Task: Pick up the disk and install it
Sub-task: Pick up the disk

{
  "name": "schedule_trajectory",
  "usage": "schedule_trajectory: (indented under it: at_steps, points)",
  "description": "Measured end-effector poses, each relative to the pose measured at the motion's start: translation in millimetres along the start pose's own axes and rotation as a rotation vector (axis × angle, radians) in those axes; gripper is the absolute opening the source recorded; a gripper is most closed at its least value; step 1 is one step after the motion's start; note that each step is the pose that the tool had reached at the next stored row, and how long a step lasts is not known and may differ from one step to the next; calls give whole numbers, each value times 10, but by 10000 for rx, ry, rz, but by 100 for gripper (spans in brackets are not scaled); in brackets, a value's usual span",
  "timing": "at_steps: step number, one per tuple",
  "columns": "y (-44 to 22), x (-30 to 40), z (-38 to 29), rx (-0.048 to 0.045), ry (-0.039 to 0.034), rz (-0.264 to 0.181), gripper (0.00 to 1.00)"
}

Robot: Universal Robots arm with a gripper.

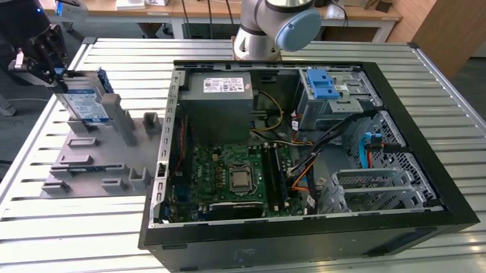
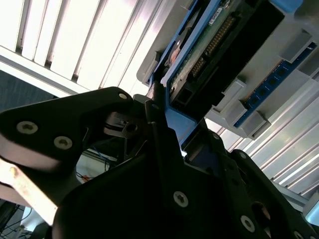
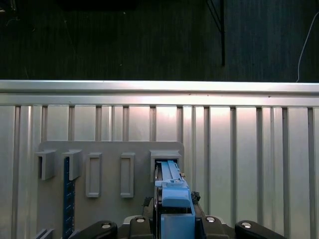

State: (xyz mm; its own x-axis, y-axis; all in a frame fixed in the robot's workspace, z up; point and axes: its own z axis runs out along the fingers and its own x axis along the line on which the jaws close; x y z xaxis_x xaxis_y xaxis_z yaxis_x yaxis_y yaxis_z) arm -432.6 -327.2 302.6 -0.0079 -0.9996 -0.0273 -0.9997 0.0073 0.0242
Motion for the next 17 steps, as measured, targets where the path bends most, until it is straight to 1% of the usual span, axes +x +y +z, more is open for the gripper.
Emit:
schedule_trajectory:
  at_steps: [7, 8, 17]
  points:
    - [1, 0, -20, -1, 0, 0, 36]
    - [2, -2, -62, -1, 0, 0, 36]
    - [4, -4, -140, 0, -1, 0, 36]
